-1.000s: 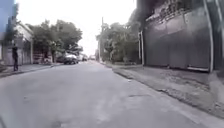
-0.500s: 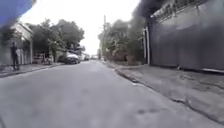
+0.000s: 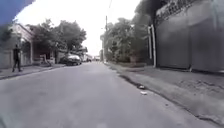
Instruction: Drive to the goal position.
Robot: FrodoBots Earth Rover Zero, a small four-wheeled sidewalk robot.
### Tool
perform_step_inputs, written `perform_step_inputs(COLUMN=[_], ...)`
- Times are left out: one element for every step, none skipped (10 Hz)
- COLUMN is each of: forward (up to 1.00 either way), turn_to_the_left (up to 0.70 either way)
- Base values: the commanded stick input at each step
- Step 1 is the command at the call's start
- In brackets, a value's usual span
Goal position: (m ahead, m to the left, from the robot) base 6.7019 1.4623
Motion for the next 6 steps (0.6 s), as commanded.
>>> perform_step_inputs(forward=[1.0, 1.0, 1.0, 1.0, 1.0, 1.0], turn_to_the_left=[0.04, 0.04, 0.04, 0.04, 0.04, 0.04])
